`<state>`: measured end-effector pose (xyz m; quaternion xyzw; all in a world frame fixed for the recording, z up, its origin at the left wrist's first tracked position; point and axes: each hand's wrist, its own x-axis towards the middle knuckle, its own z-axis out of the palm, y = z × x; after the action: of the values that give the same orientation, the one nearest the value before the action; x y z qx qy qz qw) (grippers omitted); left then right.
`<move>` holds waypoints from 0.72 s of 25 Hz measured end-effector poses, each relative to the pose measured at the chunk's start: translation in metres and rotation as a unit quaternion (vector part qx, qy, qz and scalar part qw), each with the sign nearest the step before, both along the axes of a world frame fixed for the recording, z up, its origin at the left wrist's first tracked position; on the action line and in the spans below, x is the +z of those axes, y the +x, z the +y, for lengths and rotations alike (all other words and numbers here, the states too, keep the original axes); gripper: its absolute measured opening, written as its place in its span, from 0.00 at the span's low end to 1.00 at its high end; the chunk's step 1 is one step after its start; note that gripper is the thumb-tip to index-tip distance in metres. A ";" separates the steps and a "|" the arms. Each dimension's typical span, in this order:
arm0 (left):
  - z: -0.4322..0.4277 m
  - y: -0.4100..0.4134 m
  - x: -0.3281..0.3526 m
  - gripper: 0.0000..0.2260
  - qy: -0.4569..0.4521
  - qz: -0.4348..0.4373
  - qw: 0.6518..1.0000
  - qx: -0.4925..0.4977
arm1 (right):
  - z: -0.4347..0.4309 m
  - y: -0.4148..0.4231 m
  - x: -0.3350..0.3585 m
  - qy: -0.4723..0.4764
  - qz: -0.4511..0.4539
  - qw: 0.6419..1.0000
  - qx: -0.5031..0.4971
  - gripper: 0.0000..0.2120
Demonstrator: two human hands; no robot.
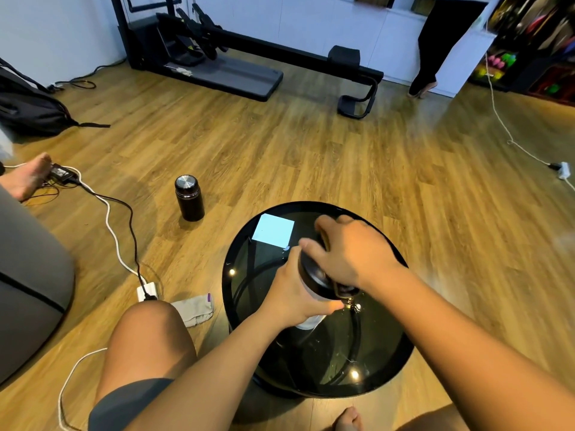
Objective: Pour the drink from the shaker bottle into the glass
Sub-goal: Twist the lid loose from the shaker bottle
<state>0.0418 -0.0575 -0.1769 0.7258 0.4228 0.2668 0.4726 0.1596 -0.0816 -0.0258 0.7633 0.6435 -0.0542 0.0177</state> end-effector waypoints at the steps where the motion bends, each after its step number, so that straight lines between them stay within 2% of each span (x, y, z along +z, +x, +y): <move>1: 0.000 0.001 -0.001 0.41 0.007 -0.002 1.000 -0.005 | -0.002 -0.005 -0.002 0.008 0.015 0.999 0.039 0.23; 3: -0.002 0.001 -0.002 0.42 0.029 0.006 0.999 -0.031 | -0.009 -0.016 -0.007 0.043 0.082 0.986 0.138 0.20; 5: -0.005 0.002 -0.001 0.43 0.039 0.018 0.997 -0.070 | -0.019 -0.024 -0.005 0.038 0.196 0.953 0.229 0.17; 7: -0.003 0.002 -0.003 0.44 0.042 0.012 0.997 -0.067 | -0.019 -0.020 0.002 0.090 0.272 0.932 0.224 0.15; 8: -0.002 0.001 -0.002 0.45 0.027 -0.001 0.999 -0.047 | -0.015 -0.012 0.006 0.129 0.254 0.940 0.185 0.16; 9: 0.000 0.000 -0.001 0.45 0.013 -0.004 1.000 -0.025 | -0.010 -0.003 0.010 0.142 0.190 0.963 0.130 0.18; 10: 0.001 -0.001 0.000 0.44 0.012 0.003 1.000 -0.012 | -0.005 0.004 0.014 0.105 0.093 0.988 0.067 0.22; 11: 0.001 0.000 0.000 0.43 0.016 0.011 1.000 -0.012 | -0.003 0.005 0.013 0.046 0.023 0.998 0.021 0.25; 12: 0.001 0.000 0.001 0.42 0.019 0.013 1.000 -0.019 | -0.002 0.001 0.011 0.000 0.009 1.000 0.012 0.26; 14: -0.003 0.001 0.002 0.39 0.040 0.033 0.998 -0.047 | -0.004 -0.018 0.002 -0.007 0.070 0.992 0.102 0.22; 16: -0.004 0.003 0.000 0.39 0.059 0.053 0.994 -0.075 | -0.015 -0.035 -0.002 0.013 0.171 0.963 0.210 0.16; 18: -0.002 0.003 0.000 0.41 0.034 0.027 0.997 -0.061 | -0.016 -0.028 0.001 0.087 0.252 0.940 0.212 0.13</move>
<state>0.0450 -0.0599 -0.1772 0.7726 0.3813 0.2321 0.4514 0.1321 -0.0971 -0.0250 0.5689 0.7761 -0.1842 -0.2004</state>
